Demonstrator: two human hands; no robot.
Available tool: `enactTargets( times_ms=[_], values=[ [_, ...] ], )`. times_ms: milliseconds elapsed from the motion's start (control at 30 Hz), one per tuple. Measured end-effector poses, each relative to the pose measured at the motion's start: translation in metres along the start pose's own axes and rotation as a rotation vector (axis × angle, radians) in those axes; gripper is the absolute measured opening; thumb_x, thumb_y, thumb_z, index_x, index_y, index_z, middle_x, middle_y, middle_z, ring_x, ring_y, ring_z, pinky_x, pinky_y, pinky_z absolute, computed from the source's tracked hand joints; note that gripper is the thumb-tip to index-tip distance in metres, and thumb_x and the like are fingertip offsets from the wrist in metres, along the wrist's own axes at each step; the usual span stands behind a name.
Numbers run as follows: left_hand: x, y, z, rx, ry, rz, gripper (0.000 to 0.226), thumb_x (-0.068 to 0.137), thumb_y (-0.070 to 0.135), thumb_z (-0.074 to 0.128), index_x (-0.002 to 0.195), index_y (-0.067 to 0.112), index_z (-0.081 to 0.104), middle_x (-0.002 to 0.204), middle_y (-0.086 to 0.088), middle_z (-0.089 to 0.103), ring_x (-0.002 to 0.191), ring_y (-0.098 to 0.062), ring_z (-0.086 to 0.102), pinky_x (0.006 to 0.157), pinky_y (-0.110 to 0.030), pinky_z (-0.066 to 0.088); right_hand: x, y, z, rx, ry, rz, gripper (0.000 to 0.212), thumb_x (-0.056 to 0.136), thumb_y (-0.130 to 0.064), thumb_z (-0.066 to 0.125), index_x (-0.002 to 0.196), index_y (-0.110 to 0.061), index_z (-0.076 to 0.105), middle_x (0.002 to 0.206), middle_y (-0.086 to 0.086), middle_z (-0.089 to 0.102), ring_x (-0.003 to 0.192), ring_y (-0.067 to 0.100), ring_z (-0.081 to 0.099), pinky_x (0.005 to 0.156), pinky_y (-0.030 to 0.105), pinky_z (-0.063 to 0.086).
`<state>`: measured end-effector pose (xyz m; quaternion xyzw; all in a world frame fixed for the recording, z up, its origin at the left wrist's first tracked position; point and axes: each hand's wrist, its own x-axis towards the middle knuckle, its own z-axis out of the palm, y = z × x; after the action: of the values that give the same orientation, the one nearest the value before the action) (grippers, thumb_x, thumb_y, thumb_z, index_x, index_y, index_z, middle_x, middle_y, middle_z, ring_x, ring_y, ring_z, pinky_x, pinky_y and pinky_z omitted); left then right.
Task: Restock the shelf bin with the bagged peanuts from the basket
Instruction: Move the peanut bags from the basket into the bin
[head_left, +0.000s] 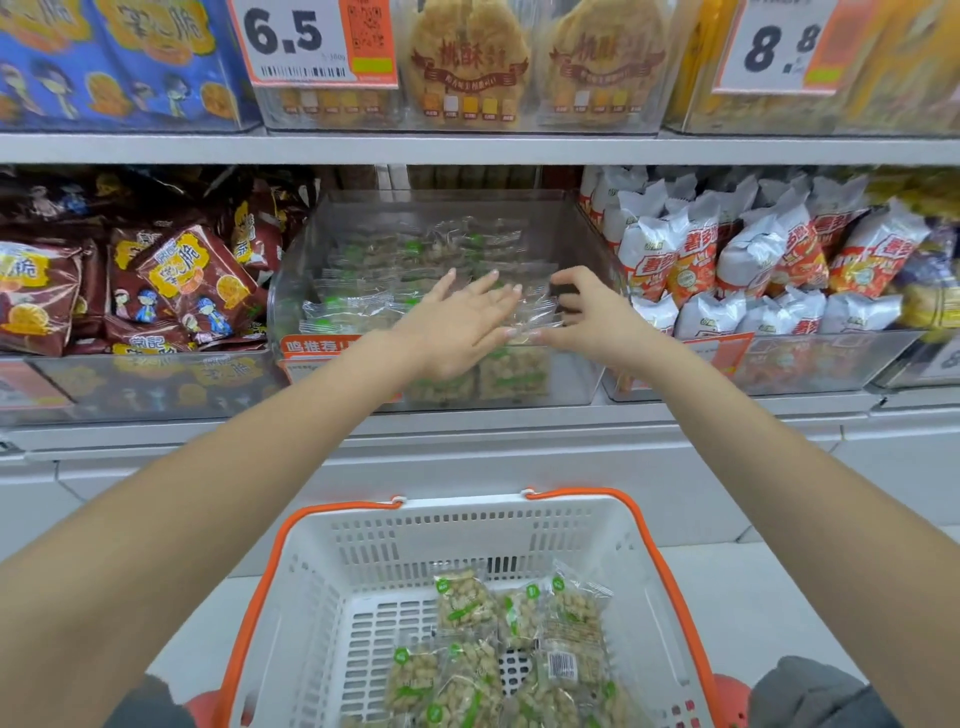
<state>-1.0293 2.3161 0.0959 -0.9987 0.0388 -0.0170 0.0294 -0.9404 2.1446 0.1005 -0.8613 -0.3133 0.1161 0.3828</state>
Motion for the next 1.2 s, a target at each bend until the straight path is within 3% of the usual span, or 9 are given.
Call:
enactTargets(
  times_ms=[100, 200, 300, 433, 667, 867, 967, 1067, 1200],
  values=[
    [-0.052, 0.008, 0.018, -0.076, 0.405, 0.027, 0.048, 0.100, 0.033, 0.033, 0.142, 0.012, 0.038, 0.146, -0.007, 0.042, 0.136, -0.022, 0.033, 0.113, -0.039, 0.022, -0.041, 0.012, 0.020, 0.044, 0.256, -0.274, 0.049, 0.083, -0.015, 0.070, 0.126, -0.015, 0.048, 0.117, -0.006, 0.053, 0.110, 0.011, 0.051, 0.098, 0.026, 0.042],
    [-0.103, 0.017, 0.064, -0.106, 0.574, 0.027, 0.027, 0.090, 0.019, 0.043, 0.110, 0.007, 0.057, 0.108, -0.011, 0.060, 0.099, -0.030, 0.055, 0.079, -0.040, 0.043, -0.082, 0.041, 0.061, -0.083, 0.385, -0.421, 0.033, 0.084, -0.010, 0.066, 0.115, -0.010, 0.055, 0.113, 0.002, 0.059, 0.106, 0.013, 0.051, 0.091, 0.026, 0.042],
    [-0.137, 0.025, 0.119, -0.176, 0.329, 0.000, 0.021, 0.083, 0.015, 0.040, 0.101, 0.012, 0.050, 0.096, -0.009, 0.060, 0.082, -0.032, 0.059, 0.064, -0.038, 0.047, -0.107, 0.079, 0.113, -0.176, 0.173, -0.312, 0.031, 0.087, -0.013, 0.064, 0.117, -0.013, 0.055, 0.116, 0.001, 0.057, 0.107, 0.016, 0.051, 0.087, 0.030, 0.043],
    [-0.165, 0.030, 0.190, -0.225, -0.119, -0.233, 0.032, 0.090, 0.010, 0.044, 0.121, 0.012, 0.049, 0.123, -0.008, 0.053, 0.107, -0.030, 0.053, 0.082, -0.037, 0.043, -0.127, 0.136, 0.168, -0.293, -0.276, 0.001, 0.041, 0.090, -0.022, 0.062, 0.128, -0.024, 0.045, 0.135, -0.002, 0.049, 0.121, 0.018, 0.047, 0.096, 0.034, 0.044],
    [-0.200, 0.040, 0.305, -0.401, -0.694, -0.504, 0.039, 0.091, 0.024, 0.053, 0.129, 0.017, 0.044, 0.131, -0.006, 0.046, 0.118, -0.024, 0.048, 0.095, -0.038, 0.044, -0.155, 0.200, 0.230, -0.298, -0.652, 0.398, 0.058, 0.084, -0.031, 0.070, 0.134, -0.023, 0.040, 0.133, 0.003, 0.052, 0.113, 0.022, 0.055, 0.094, 0.034, 0.046],
    [-0.200, 0.066, 0.352, -0.897, -0.619, -0.876, 0.097, 0.072, 0.032, 0.081, 0.144, 0.009, 0.021, 0.133, -0.012, 0.046, 0.118, -0.029, 0.049, 0.093, -0.038, 0.047, -0.164, 0.208, 0.285, -0.257, -0.785, 0.410, 0.058, 0.081, -0.038, 0.072, 0.130, -0.021, 0.045, 0.124, 0.000, 0.060, 0.110, 0.017, 0.057, 0.103, 0.035, 0.042],
    [-0.197, 0.071, 0.366, -1.068, -0.563, -1.034, 0.067, 0.070, 0.019, 0.083, 0.120, 0.009, 0.041, 0.105, -0.006, 0.058, 0.092, -0.020, 0.056, 0.070, -0.024, 0.046, -0.172, 0.204, 0.307, -0.363, -0.812, 0.406, 0.060, 0.078, -0.046, 0.070, 0.123, -0.021, 0.039, 0.099, -0.003, 0.067, 0.098, 0.019, 0.062, 0.111, 0.047, 0.026],
    [-0.198, 0.070, 0.370, -1.015, -0.520, -1.089, 0.034, 0.078, 0.012, 0.073, 0.071, 0.015, 0.040, 0.069, 0.003, 0.042, 0.062, -0.012, 0.042, 0.046, -0.012, 0.030, -0.179, 0.199, 0.322, -0.443, -0.798, 0.418, 0.070, 0.080, -0.046, 0.069, 0.129, -0.017, 0.030, 0.090, -0.004, 0.069, 0.095, 0.021, 0.064, 0.117, 0.048, 0.010],
    [-0.201, 0.061, 0.364, -1.061, -0.482, -1.059, 0.043, 0.077, 0.010, 0.075, 0.058, 0.015, 0.037, 0.058, 0.003, 0.038, 0.052, -0.009, 0.036, 0.040, -0.009, 0.031, -0.179, 0.194, 0.321, -0.193, -0.858, 0.554, 0.068, 0.081, -0.037, 0.072, 0.135, -0.010, 0.042, 0.117, 0.003, 0.060, 0.105, 0.019, 0.057, 0.101, 0.036, 0.042]
  ],
)
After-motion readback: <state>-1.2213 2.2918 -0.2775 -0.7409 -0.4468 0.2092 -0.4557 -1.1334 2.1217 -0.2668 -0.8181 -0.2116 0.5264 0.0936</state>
